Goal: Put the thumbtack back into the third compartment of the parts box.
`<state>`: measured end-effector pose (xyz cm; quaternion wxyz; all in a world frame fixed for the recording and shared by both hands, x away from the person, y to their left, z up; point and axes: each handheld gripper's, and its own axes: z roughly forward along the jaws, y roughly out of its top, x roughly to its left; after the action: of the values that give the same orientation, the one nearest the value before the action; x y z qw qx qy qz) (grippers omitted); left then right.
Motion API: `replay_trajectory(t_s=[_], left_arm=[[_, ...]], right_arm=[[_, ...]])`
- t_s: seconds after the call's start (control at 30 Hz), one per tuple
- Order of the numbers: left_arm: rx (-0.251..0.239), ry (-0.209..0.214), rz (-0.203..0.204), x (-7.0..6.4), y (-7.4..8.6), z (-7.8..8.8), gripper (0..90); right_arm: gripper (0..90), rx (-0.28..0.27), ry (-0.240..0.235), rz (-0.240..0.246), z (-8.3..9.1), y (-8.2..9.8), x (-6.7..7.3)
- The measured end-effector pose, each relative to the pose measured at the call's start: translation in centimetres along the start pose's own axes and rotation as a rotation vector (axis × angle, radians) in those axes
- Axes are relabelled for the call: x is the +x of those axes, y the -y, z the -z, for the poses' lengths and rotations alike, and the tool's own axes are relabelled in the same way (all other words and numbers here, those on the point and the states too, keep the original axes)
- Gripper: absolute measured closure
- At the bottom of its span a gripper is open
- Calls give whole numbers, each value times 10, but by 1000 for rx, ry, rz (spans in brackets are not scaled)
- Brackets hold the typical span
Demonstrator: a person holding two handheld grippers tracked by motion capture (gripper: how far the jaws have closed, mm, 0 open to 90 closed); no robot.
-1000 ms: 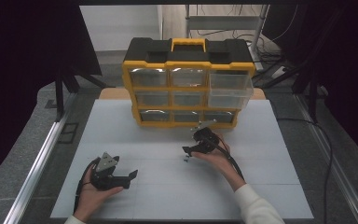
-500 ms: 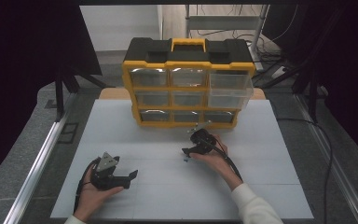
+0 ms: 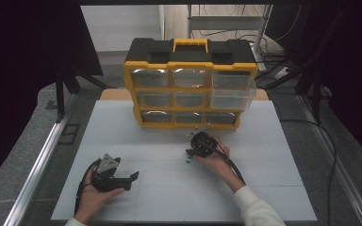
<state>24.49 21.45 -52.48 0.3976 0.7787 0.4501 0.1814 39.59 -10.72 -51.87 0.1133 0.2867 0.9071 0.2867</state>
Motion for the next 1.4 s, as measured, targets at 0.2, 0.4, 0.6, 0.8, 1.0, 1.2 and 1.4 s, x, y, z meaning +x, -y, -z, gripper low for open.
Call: replay_trajectory(t_s=[0.2, 0.4, 0.6, 0.8, 1.0, 1.2, 1.4], left_arm=[[-1, 1, 0, 0, 0, 0, 94], [-3, 1, 1, 0, 0, 1, 94], [-4, 0, 2, 1, 0, 1, 94], [-4, 3, 3, 2, 0, 1, 94], [-9, 3, 6, 2, 0, 2, 94], [-10, 3, 5, 2, 0, 2, 94], [-8, 4, 5, 2, 0, 2, 94]], right_arm=[[814, 9, -20, 2, 1, -1, 2], [831, 5, -27, -1, 1, -1, 2], [834, -15, -45, -31, 3, 1, -3], [835, -55, -67, -69, 15, -1, -3], [835, -110, -104, -84, 30, -3, -3], [835, -145, -116, -96, 45, -3, -1], [835, -176, -117, -89, 57, -2, 0]])
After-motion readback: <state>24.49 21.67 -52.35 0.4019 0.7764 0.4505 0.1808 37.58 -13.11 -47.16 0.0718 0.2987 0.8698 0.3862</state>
